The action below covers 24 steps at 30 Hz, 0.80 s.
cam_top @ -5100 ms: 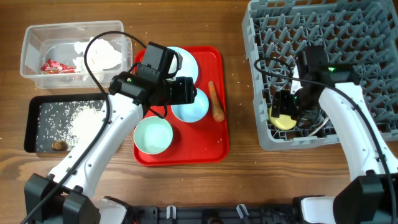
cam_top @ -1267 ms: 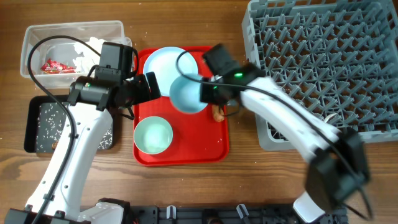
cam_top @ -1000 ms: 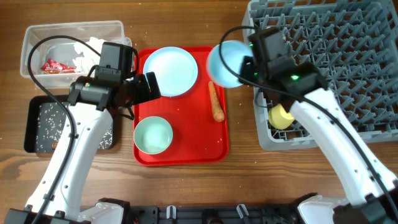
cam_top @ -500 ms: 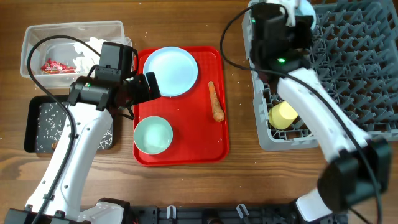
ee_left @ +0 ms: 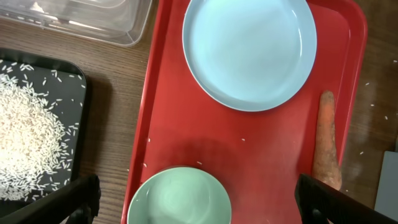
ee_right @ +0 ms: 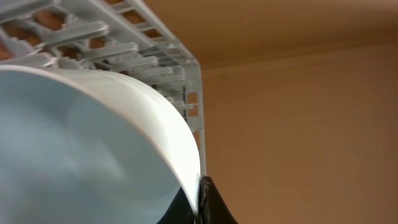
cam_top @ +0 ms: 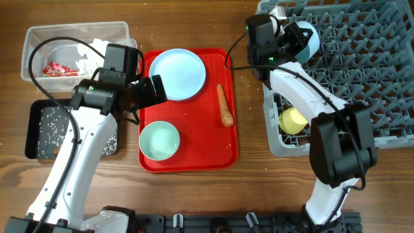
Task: Sort waste into correct bins and load items into the dishwasher rack
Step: 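Carry the light-blue bowl right and set it in the rack, then move the right gripper back to the green bowl on the tray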
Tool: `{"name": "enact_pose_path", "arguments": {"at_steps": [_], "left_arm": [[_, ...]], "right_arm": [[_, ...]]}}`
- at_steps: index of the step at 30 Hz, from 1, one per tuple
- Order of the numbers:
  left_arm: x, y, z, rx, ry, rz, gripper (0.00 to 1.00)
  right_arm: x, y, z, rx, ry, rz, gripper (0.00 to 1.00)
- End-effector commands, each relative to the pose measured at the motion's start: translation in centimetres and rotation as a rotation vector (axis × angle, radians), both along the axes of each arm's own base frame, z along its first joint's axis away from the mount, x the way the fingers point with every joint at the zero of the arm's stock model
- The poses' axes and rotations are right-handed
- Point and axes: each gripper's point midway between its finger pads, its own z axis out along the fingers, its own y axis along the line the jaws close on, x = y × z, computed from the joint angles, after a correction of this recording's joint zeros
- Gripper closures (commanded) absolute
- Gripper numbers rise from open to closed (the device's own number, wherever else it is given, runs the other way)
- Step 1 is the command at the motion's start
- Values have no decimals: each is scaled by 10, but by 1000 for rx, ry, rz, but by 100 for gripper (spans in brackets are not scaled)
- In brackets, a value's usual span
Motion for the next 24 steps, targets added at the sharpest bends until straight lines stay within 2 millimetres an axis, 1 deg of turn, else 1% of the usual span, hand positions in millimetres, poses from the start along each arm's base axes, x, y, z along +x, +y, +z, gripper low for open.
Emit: {"name": "enact_pose_path", "arguments": {"at_steps": [1, 5, 8, 10, 11, 12, 13, 14, 15, 16, 18, 21, 23, 24], "left_arm": [[2, 3, 1, 11, -7, 1, 0], [2, 3, 1, 11, -7, 2, 0], [2, 3, 1, 11, -7, 2, 0], [2, 3, 1, 11, -7, 2, 0], [2, 3, 1, 11, -7, 1, 0], [2, 3, 1, 11, -7, 2, 0], [2, 3, 1, 11, -7, 2, 0], [2, 3, 1, 11, -7, 2, 0], [2, 3, 1, 11, -7, 2, 0], [2, 3, 1, 11, -7, 2, 0], [2, 3, 1, 11, -7, 1, 0], [2, 3, 1, 11, -7, 2, 0], [2, 3, 1, 11, -7, 2, 0], [2, 3, 1, 11, -7, 2, 0]], "right_arm": [[-1, -1, -24, -8, 61, 3, 96], [-5, 3, -29, -10, 87, 7, 96], [-9, 18, -32, -32, 131, 43, 96], [-10, 31, -32, -35, 132, 71, 96], [-11, 40, -32, -36, 132, 88, 85], [-12, 47, -32, -37, 132, 104, 64], [-13, 53, -32, -40, 135, 116, 46], [-13, 56, -32, -40, 136, 123, 36], [-14, 59, -33, -41, 137, 128, 16], [-14, 61, -33, -41, 136, 132, 9], [-14, 61, -32, -41, 135, 133, 4], [-14, 61, -30, -30, 119, 130, 2], [-15, 61, -23, 13, 59, 118, 0], [-15, 62, -14, 57, 11, 119, 0]]}}
